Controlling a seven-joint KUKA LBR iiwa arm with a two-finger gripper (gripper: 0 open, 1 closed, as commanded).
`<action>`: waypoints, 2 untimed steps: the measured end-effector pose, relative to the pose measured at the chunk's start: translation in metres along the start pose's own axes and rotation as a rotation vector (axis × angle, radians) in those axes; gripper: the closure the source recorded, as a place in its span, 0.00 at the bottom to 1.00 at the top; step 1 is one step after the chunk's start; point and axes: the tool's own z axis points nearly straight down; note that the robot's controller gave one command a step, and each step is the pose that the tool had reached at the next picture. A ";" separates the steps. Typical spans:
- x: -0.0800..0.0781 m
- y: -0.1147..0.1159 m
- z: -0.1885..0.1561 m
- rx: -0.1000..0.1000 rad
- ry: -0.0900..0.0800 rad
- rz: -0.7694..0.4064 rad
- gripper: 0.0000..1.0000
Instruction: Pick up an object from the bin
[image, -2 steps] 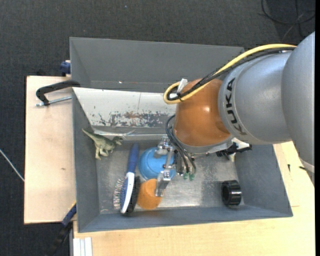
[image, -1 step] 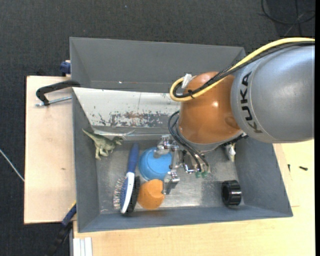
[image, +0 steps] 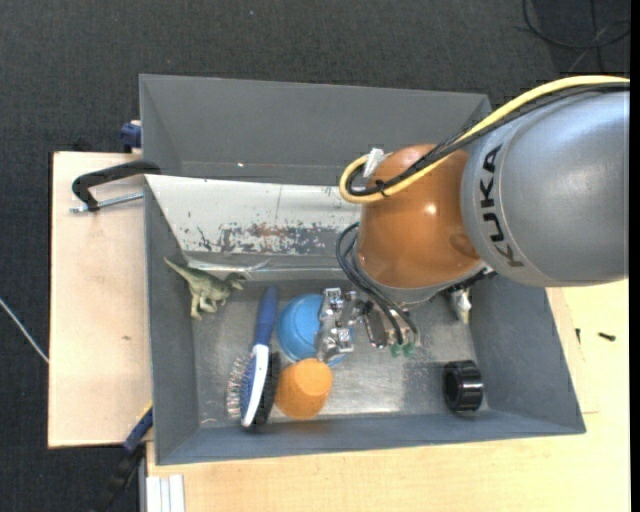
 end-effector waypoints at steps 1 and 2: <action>0.000 0.000 0.000 0.000 0.000 0.000 0.00; -0.003 0.000 0.035 -0.002 -0.008 0.089 0.00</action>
Offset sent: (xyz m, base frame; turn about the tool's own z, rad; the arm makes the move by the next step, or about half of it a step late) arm 0.0000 0.0000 0.0000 0.0000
